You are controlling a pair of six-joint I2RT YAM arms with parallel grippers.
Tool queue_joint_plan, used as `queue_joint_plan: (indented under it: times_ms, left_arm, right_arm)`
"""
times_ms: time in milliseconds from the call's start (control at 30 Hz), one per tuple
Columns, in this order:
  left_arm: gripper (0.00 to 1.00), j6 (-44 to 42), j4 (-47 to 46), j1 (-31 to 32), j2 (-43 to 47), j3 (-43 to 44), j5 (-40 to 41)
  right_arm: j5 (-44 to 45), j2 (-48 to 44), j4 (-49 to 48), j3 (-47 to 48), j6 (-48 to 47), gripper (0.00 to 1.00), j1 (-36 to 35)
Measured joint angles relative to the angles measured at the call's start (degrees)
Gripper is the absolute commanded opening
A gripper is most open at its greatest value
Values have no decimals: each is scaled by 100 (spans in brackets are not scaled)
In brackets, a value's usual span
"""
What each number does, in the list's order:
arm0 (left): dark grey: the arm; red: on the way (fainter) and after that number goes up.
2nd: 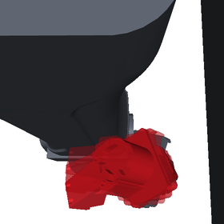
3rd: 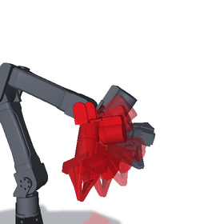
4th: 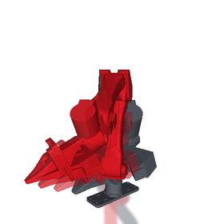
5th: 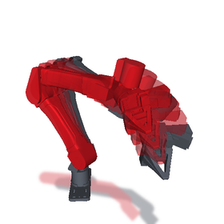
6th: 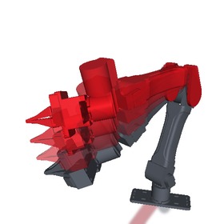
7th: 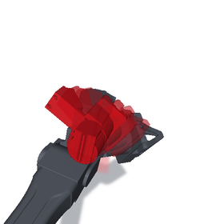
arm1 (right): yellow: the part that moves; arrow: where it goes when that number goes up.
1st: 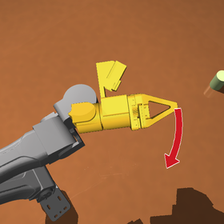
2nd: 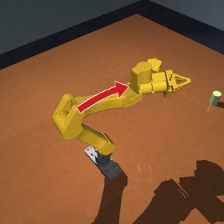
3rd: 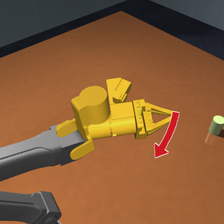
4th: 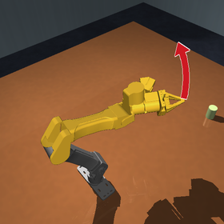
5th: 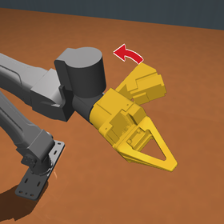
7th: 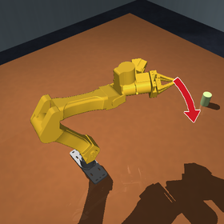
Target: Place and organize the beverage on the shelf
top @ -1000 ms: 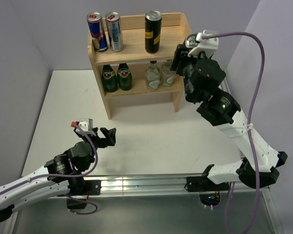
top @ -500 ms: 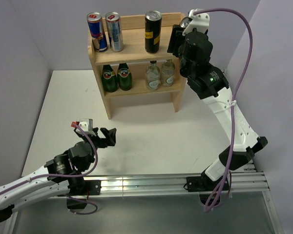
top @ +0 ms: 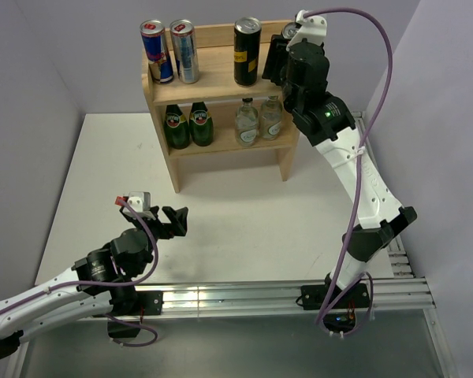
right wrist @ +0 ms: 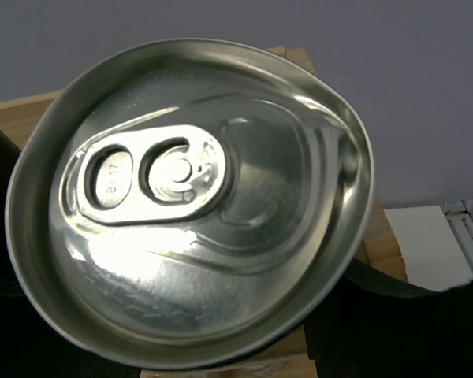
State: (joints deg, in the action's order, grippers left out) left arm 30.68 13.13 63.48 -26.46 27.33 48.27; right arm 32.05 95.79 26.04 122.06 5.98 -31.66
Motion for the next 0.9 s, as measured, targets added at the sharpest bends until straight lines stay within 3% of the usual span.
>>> queue_joint_plan:
  times_ms: [100,167,267,300,400,600,900]
  left_arm:
    - [99,0,0,0,0,0,2]
    - [99,0,-2,0,0,0,0]
    - [99,0,0,0,0,0,0]
    - [99,0,0,0,0,0,0]
    - [99,0,0,0,0,0,0]
    - [99,0,0,0,0,0,0]
    - [99,0,0,0,2,0,0]
  right_arm:
    - [-26,35,-44,20,37,1,17]
    - [-31,37,-48,20,44,8,22]
    - [-48,37,-76,0,59,35,33]
    - [-55,37,-125,-33,61,56,44]
    - [-70,37,-229,-72,74,77,50]
    - [-127,37,-254,-157,122,84,59]
    - [-129,46,-295,-195,125,86,59]
